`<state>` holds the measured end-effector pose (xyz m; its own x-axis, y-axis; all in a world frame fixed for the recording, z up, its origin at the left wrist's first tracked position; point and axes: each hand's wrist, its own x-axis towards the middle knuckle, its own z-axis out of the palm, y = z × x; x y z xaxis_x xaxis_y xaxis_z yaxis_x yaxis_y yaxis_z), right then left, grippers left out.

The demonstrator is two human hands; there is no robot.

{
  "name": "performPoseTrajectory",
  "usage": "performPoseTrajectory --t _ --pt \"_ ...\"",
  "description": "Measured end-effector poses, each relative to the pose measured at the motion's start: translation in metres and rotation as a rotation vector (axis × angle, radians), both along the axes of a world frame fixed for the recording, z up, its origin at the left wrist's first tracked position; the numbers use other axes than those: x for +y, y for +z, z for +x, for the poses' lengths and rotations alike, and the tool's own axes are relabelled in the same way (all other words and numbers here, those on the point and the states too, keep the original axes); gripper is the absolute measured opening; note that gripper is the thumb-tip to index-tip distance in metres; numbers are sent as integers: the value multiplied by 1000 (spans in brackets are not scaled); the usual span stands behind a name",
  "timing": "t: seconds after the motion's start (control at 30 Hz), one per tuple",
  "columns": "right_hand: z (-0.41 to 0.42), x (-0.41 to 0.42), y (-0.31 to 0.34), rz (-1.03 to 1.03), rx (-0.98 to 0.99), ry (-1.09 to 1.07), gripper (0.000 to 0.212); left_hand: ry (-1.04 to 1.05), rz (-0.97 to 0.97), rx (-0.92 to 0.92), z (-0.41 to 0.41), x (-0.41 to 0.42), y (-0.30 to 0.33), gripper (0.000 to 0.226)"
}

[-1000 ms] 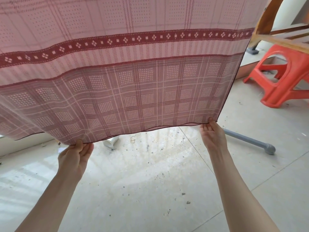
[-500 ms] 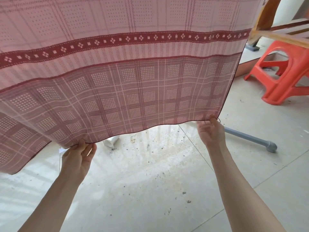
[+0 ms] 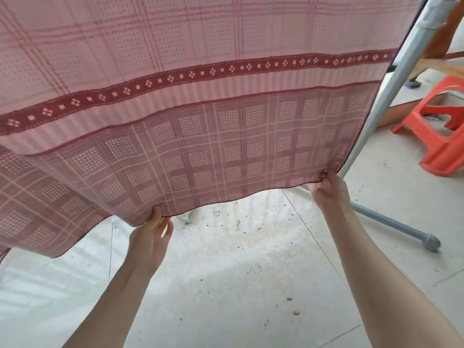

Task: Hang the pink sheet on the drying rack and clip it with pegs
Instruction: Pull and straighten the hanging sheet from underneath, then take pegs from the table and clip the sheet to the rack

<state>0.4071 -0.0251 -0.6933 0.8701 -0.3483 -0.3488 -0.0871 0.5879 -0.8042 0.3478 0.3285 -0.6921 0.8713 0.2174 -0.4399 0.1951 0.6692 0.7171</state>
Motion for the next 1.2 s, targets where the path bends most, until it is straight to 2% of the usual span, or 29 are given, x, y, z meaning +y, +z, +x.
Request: performPoseTrajectory --t 0.07,0.13,0.23,0.3,0.4,0.47,0.57,0.7,0.77,0.83,0.97,1.1,1.2 --pt "-1 -3 -4 -1 81 7 10 -33 -26 43 -2 -8 1 6" --pt "-15 8 2 -78 55 -82 5 -79 -35 80 -3 -14 5 8" --pt "-34 29 13 84 138 -135 35 -205 66 162 -7 -14 14 11" --pt "-51 50 33 14 271 -87 54 -411 260 255 -13 -10 23 29" --pt "-77 74 70 -304 447 39 54 -710 774 362 -25 -6 54 50" --pt "-94 82 110 -550 501 100 53 -873 1111 265 -32 -6 92 55" --pt "-118 86 197 -909 475 230 53 -997 1479 -10 -43 -12 180 56" --pt "-136 84 350 -1136 421 320 62 -1077 1845 -354 -37 -40 340 57" --pt "-141 75 437 -1240 349 330 64 -1069 1890 -528 -28 -65 431 55" --pt "-144 62 523 -1347 248 319 61 -1037 1858 -657 -19 -93 521 53" --pt "-145 25 675 -1438 138 253 64 -877 1745 -776 -16 -149 674 59" --pt "-151 -20 783 -1463 43 215 64 -768 1725 -871 -22 -198 769 59" --pt "-155 -54 833 -1453 -1 230 65 -714 1742 -928 -23 -230 820 58"
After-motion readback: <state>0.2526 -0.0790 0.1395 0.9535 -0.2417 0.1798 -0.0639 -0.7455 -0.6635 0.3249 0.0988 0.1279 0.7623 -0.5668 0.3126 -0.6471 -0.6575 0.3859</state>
